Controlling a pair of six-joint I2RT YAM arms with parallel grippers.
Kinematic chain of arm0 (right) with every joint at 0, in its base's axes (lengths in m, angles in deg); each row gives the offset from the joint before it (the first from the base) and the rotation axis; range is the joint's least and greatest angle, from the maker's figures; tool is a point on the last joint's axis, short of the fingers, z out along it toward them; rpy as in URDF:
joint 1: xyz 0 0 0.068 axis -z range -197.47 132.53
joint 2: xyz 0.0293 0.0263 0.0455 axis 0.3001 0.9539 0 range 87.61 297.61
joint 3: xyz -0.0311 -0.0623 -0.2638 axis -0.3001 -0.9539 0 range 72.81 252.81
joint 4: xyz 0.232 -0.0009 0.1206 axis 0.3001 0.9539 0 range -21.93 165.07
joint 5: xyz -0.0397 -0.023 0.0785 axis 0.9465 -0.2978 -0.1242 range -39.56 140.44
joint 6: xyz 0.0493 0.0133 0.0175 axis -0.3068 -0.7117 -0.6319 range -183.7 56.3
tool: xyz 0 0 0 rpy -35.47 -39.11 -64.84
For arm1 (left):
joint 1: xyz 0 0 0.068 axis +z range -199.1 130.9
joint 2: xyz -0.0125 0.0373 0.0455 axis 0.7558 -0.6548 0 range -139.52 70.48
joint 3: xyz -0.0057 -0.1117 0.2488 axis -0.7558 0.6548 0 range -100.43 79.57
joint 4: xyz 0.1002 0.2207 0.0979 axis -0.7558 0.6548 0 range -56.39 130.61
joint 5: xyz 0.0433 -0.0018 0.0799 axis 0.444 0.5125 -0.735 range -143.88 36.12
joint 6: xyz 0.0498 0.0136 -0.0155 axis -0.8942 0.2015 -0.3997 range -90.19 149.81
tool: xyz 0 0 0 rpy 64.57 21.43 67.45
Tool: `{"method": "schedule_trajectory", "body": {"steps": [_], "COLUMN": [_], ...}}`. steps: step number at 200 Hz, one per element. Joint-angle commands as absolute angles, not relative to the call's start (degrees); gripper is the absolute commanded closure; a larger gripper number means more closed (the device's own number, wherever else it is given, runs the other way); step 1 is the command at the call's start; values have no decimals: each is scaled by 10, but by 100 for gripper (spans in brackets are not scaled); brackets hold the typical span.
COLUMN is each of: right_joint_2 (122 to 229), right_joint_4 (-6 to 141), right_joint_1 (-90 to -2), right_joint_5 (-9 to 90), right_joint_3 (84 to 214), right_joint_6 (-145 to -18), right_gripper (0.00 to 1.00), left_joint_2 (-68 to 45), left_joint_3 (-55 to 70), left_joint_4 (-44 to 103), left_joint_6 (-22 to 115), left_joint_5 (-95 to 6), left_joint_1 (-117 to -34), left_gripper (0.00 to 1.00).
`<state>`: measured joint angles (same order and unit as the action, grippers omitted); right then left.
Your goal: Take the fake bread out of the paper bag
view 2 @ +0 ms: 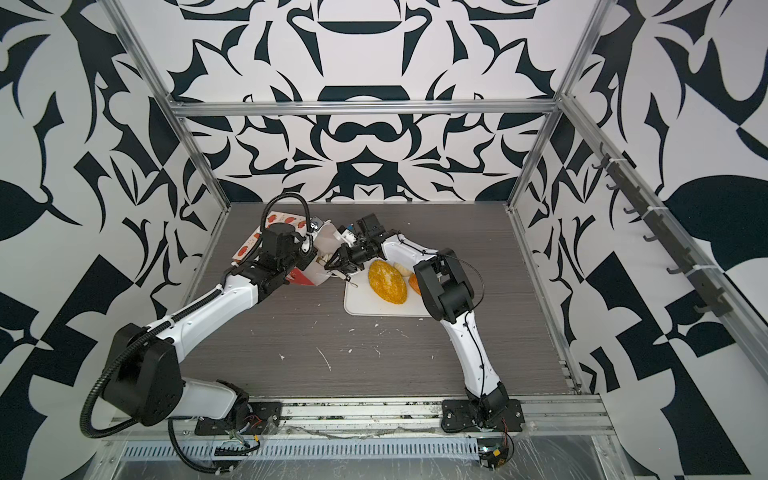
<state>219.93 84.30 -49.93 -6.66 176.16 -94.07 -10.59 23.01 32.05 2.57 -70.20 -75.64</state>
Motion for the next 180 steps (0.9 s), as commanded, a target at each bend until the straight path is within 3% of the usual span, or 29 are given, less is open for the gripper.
{"method": "schedule_trajectory", "body": {"steps": [1, 180], "right_joint_2": [2133, 1982], "right_joint_4": [834, 863], "right_joint_1": [-501, -459], "right_joint_5": [-72, -28], "right_joint_3": [1750, 1583], "right_joint_6": [-905, -865], "right_gripper": [100, 100], "left_joint_2": [-110, -135], "left_joint_3": [240, 225], "left_joint_4": [292, 278], "left_joint_6": [27, 50], "left_joint_5": [-698, -736], "left_joint_1": [-761, -743], "left_gripper": [92, 93]}}
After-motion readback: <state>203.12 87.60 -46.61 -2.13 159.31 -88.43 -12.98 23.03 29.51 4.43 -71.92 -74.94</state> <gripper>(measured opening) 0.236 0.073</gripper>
